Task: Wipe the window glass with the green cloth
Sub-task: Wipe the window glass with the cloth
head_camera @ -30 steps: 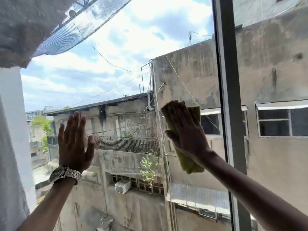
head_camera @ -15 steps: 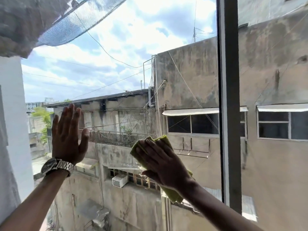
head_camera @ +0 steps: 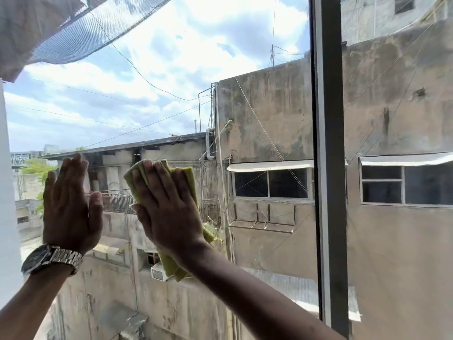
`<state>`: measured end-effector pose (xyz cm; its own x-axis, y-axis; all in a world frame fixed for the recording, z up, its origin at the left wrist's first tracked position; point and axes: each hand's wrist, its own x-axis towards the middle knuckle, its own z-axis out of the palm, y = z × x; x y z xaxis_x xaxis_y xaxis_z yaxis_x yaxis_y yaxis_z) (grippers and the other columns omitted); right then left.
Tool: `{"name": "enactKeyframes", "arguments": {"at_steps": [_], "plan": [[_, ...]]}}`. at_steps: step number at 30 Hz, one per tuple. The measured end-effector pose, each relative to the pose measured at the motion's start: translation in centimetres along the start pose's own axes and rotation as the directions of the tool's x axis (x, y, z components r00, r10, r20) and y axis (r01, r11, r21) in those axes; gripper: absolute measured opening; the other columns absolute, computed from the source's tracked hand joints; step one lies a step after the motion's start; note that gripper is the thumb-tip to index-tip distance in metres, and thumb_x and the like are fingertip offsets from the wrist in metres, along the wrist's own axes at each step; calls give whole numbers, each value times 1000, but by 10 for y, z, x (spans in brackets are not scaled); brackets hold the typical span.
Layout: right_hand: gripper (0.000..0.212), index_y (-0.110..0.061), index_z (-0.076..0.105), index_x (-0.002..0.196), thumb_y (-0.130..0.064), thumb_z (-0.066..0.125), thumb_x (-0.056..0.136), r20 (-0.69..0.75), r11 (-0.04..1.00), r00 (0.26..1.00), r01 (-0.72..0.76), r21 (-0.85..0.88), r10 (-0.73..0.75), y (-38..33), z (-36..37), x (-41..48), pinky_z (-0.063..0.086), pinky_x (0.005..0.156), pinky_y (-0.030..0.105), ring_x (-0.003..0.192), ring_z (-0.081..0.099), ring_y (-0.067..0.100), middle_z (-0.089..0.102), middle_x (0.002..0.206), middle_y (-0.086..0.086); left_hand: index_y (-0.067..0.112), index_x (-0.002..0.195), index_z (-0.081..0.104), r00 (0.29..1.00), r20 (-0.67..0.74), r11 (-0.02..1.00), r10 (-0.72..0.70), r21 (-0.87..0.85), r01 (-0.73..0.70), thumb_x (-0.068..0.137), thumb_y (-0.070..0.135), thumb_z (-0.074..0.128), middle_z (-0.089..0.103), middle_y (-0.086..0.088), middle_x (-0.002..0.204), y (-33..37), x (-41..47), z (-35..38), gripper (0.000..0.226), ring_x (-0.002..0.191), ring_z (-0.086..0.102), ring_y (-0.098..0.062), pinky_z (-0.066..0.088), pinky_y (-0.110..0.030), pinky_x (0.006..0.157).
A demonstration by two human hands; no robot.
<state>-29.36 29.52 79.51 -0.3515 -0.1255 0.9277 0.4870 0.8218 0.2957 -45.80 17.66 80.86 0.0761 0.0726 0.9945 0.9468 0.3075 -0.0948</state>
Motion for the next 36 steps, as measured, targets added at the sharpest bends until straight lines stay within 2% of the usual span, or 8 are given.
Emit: {"name": "enactKeyframes", "arguments": {"at_steps": [6,10,20,27,30,33,35,36], "plan": [[58,-16,25,161,-42,28,109,-15,998,998,68,-7,-68,-28,10,35,9,129,46,156,19,25,25,169,7,-10,151,24,998,-33,997,-46,-67,44,97,24,28,28,-22,162,2,-2,1,64,153,20,-26,14,-51,129],[59,-15,27,160,-44,28,109,-23,996,996,83,-21,-83,-32,14,45,10,129,47,156,20,25,26,168,7,-12,152,23,999,-46,999,2,-33,-4,95,22,29,26,-19,161,1,-4,2,67,152,21,-25,19,-56,126],[57,-8,42,153,-38,39,104,-71,950,952,302,75,-297,11,5,77,21,127,48,152,32,30,39,162,15,-10,150,30,998,-59,1000,8,13,-7,96,25,34,32,-24,161,1,-4,0,64,151,31,-36,28,-61,121],[63,-11,32,158,-47,32,107,-107,998,993,59,-2,-59,60,-18,69,9,129,48,155,27,28,33,165,11,-4,141,45,1000,-28,998,-14,54,15,97,35,44,38,-22,158,2,1,-1,59,148,36,-36,34,-61,117],[61,-10,29,159,-43,26,107,-41,994,999,-17,104,22,61,-30,43,19,128,55,155,24,29,28,167,12,-1,141,45,999,-4,996,-40,84,40,100,39,43,37,-22,159,3,2,-2,57,148,35,-35,35,-58,118],[58,-10,19,161,-32,26,108,83,966,989,-140,216,125,56,-54,13,16,128,46,152,30,27,24,168,11,0,148,35,988,123,982,-90,179,67,103,42,31,27,-20,164,9,1,-9,61,153,26,-32,29,-54,123],[62,-5,15,161,-19,28,102,207,965,967,-186,186,147,56,-72,-5,28,121,41,140,43,27,34,164,15,5,157,21,959,218,968,-179,214,132,104,47,20,17,-18,168,23,1,-17,67,156,16,-30,24,-54,125],[63,1,25,158,-11,41,97,223,967,964,-187,176,146,55,-78,-12,41,112,43,128,53,29,45,156,20,7,158,18,936,242,956,-256,205,209,103,51,18,15,-17,168,37,0,-23,71,156,16,-30,22,-54,125]]}}
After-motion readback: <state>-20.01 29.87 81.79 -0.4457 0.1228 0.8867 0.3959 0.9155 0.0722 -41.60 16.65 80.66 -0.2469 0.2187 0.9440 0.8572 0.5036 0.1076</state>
